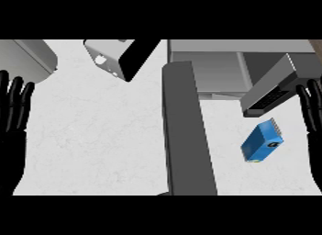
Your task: Pick up the milk, place it into the microwave and close the microwave
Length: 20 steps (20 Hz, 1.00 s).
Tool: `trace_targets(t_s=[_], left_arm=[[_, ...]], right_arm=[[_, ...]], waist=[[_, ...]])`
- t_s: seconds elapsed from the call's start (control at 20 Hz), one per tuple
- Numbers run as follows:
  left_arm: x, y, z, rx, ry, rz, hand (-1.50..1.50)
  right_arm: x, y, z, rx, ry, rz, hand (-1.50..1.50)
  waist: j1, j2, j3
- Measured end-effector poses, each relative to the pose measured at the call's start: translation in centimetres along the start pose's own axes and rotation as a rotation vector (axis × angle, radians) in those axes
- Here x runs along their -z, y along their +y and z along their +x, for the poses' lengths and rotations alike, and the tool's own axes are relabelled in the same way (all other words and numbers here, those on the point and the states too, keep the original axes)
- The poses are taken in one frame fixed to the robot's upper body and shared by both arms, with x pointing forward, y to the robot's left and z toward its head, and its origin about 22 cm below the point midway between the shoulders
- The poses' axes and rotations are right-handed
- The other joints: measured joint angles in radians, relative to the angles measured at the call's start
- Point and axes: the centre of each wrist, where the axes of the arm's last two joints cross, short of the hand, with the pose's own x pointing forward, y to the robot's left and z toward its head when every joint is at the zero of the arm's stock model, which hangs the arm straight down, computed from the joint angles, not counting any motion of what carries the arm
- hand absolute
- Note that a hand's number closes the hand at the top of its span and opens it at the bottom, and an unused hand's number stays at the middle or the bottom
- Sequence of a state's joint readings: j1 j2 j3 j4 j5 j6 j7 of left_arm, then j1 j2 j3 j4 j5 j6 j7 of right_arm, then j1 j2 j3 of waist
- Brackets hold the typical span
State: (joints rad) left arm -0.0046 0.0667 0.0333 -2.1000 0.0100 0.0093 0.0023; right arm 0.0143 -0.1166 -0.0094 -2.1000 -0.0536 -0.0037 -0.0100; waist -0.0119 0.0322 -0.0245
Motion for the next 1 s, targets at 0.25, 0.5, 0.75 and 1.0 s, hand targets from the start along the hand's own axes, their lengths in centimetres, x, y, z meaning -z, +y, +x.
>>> trace_targets(t_s=[0.25,0.5,0.75,1.0], left_arm=[[-0.2,-0.3,-1.8,-0.006,0.033,-0.018,-1.5],[-1.5,-1.2,-3.0,-0.148,0.129,0.033,-1.5],[-4.0,-1.6,-3.8,-0.218,0.171,0.064,-1.5],[-6.4,-1.7,-4.1,-0.236,0.174,0.065,-1.5]], right_arm=[[1.3,-2.1,1.3,-0.06,0.122,-0.033,-1.5],[1.9,-3.9,1.5,-0.035,0.33,-0.044,-1.5],[1.7,-5.3,2.2,-0.018,0.425,-0.051,-1.5],[0.2,-5.1,1.9,-0.021,0.478,-0.066,-1.5]], waist=[[0.006,-0.023,0.017],[0.008,-0.03,0.021],[0.011,-0.033,0.023],[0.013,-0.033,0.024]])
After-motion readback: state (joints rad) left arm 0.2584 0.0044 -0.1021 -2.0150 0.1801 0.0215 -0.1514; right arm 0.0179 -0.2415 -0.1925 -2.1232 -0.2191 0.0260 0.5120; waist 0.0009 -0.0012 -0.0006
